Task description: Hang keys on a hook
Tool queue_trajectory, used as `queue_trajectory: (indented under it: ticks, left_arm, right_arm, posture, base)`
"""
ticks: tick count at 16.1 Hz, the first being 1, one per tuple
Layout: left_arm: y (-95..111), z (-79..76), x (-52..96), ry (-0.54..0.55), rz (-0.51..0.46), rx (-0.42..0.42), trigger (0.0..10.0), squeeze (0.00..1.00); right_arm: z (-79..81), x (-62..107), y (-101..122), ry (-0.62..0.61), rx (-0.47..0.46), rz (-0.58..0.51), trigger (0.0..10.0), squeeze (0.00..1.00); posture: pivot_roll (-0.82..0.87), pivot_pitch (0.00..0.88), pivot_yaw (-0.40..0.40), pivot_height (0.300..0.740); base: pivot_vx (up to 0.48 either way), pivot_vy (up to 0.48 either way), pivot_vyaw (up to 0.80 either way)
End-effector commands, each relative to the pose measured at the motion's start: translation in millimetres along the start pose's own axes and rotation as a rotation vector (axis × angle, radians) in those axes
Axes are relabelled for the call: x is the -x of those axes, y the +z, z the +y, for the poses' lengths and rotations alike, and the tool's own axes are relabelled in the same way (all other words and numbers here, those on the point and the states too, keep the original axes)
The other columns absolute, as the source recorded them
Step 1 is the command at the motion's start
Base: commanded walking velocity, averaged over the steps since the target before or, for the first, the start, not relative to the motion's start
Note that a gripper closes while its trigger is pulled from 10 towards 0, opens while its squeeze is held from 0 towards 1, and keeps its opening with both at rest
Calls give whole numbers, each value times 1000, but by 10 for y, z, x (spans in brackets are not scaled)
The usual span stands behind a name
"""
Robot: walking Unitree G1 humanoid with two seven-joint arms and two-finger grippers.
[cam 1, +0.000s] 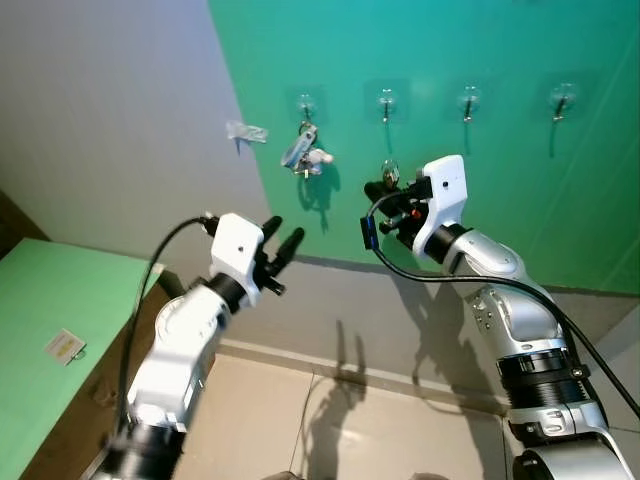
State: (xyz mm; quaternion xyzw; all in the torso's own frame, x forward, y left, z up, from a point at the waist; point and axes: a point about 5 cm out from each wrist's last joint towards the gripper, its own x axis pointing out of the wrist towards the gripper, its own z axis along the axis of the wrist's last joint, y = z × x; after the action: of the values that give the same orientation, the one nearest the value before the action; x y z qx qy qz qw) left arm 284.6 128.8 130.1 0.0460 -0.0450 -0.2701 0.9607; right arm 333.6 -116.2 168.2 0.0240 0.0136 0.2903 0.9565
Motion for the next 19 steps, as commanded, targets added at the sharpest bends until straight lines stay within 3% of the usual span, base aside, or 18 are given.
queue_trajectory:
  ticks: [1,4,5,6,7,11,12,19]
  left_arm:
    - [58,-109,34,-14,-41,8,10000,0]
    - [66,-337,63,-57,-75,76,10000,0]
    - [54,-400,122,-59,-90,63,10000,0]
    - [50,-414,146,-55,-97,50,10000,0]
    - [-12,-387,223,13,-120,-28,10000,0]
    - [-148,-380,309,80,-115,-83,10000,0]
    - [-281,-390,389,110,-88,-103,10000,0]
    - [-219,-395,302,148,-147,-116,10000,0]
  right_arm:
    - [2,-49,51,-3,5,-19,0,0]
    - [0,-100,92,-5,14,-33,0,0]
    - [-21,-123,129,-12,27,-44,0,0]
    - [-32,-128,140,-16,32,-48,0,0]
    - [-104,-153,176,-52,47,-57,0,0]
    - [-178,-187,236,-89,61,-76,0,0]
    - [-201,-220,279,-99,66,-91,0,0]
    - [-207,-322,399,-100,63,-128,0,0]
  posture:
    - [-166,0,116,740]
    - [-165,0,107,740]
    - [-164,0,96,740]
    - [-164,0,94,740]
    - [-164,4,79,740]
    - [-162,9,69,740]
    - [-165,11,67,740]
    - [-161,3,71,740]
  base:
    - [0,0,0]
    - [0,0,0]
    - [0,0,0]
    - [0,0,0]
    - [0,0,0]
    - [0,0,0]
    - [0,0,0]
    - [0,0,0]
